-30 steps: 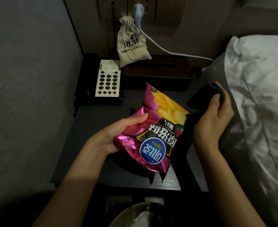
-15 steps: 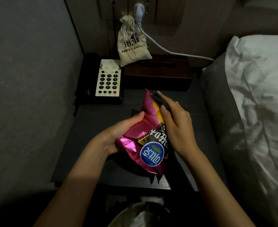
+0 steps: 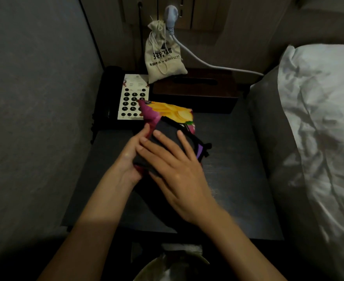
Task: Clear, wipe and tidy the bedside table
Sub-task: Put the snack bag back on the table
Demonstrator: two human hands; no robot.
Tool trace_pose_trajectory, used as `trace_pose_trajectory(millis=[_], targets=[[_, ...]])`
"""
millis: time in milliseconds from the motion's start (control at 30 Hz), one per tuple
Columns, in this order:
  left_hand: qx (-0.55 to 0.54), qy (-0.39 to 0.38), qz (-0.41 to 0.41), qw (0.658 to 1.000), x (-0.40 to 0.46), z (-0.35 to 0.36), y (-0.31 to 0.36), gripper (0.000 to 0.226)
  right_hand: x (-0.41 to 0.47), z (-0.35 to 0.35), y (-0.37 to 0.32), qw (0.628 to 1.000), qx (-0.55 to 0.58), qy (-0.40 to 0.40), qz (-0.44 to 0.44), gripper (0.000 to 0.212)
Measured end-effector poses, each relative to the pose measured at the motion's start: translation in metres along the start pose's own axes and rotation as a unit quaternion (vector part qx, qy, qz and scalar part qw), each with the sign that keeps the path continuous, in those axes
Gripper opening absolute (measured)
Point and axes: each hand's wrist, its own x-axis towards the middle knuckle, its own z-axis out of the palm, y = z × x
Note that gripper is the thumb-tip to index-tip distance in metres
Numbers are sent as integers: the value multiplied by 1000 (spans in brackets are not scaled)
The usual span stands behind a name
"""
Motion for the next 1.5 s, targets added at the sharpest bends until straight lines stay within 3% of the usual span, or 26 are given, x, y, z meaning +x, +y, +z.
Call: trace_pose_trajectory(millis=[133,267,333,433,533,633,767,867,967,1067,1167,1267,1367,1500], targets=[[-22,16,-9,1000,1,-5,5,60,-1,4,2,996,-76,-24,-37,56],[-39,-15,6,999,-4,-1,3,45,0,2,14,993,-121,-3,-3,78],[-17,-44,31,998,-6,3,1,43,1,0,18,994,-97,39,33,79],[80,-85,59,991,-6,5,-1,54,1,-10,31,987,69,128,73,77],[179,-70,98,976,-7,2,2,58,1,-25,45,928,258,220,156,70],[236,11,173,956,-10,1,1,50,1,-37,56,844,377,288,249,56],[280,130,293,905,-10,-3,5,70,-3,-51,71,764,508,283,281,37],[255,32,241,936,-14,-11,15,74,-6,-57,78,746,558,217,292,29],[192,-108,143,965,-20,-17,16,58,-9,-60,81,750,573,140,299,29],[158,-130,114,972,-21,-17,15,54,-10,-58,82,761,556,112,315,24],[147,-105,151,972,-20,-13,14,43,-10,-47,83,752,506,193,376,13],[147,-63,182,970,-20,-8,13,34,-9,-42,87,732,434,315,419,17],[182,-53,187,964,-19,-1,7,41,-3,-37,77,786,387,309,371,26],[195,-48,190,961,-18,13,-4,44,2,-21,56,894,247,195,320,44]])
